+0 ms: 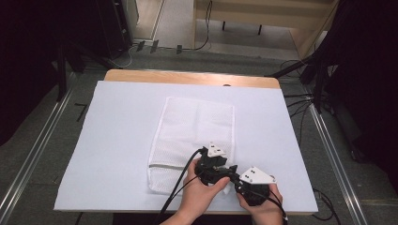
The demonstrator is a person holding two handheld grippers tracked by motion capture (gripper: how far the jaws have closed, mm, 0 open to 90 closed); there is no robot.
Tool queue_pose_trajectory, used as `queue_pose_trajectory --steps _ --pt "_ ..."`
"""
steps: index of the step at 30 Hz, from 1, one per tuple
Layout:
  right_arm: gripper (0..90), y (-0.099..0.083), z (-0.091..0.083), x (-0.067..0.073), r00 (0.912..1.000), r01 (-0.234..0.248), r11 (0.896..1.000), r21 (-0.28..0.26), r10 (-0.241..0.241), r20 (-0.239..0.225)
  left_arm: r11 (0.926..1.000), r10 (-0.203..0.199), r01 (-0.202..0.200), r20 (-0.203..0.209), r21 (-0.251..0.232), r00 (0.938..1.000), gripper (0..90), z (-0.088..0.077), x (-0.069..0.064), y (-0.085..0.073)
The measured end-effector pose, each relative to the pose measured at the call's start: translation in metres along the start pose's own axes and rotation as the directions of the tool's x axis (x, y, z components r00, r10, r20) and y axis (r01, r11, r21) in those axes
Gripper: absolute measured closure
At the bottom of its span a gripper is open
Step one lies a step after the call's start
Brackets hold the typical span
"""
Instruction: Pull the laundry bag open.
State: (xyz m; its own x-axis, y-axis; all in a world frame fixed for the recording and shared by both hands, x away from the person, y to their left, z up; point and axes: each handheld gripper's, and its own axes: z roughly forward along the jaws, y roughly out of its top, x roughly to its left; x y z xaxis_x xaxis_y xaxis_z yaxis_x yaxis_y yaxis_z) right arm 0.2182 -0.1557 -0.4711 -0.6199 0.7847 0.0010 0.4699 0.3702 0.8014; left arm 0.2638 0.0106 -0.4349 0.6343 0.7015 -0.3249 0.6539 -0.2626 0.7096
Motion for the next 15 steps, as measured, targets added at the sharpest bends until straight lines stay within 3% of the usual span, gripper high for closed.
queue_pose_trajectory --steps 10,15 --pt "88.5 0.0 0.001 -0.003 0.9999 -0.012 1.0 0.007 0.012 0.008 0.9998 -0.02 0.02 0.026 -0.007 0.9995 55.8 -0.01 0.009 -0.002" --pt "88.5 0.0 0.0 -0.005 0.9998 -0.017 1.0 0.001 0.017 0.01 0.9985 -0.053 0.052 0.072 0.016 0.996 59.2 -0.01 0.016 -0.008"
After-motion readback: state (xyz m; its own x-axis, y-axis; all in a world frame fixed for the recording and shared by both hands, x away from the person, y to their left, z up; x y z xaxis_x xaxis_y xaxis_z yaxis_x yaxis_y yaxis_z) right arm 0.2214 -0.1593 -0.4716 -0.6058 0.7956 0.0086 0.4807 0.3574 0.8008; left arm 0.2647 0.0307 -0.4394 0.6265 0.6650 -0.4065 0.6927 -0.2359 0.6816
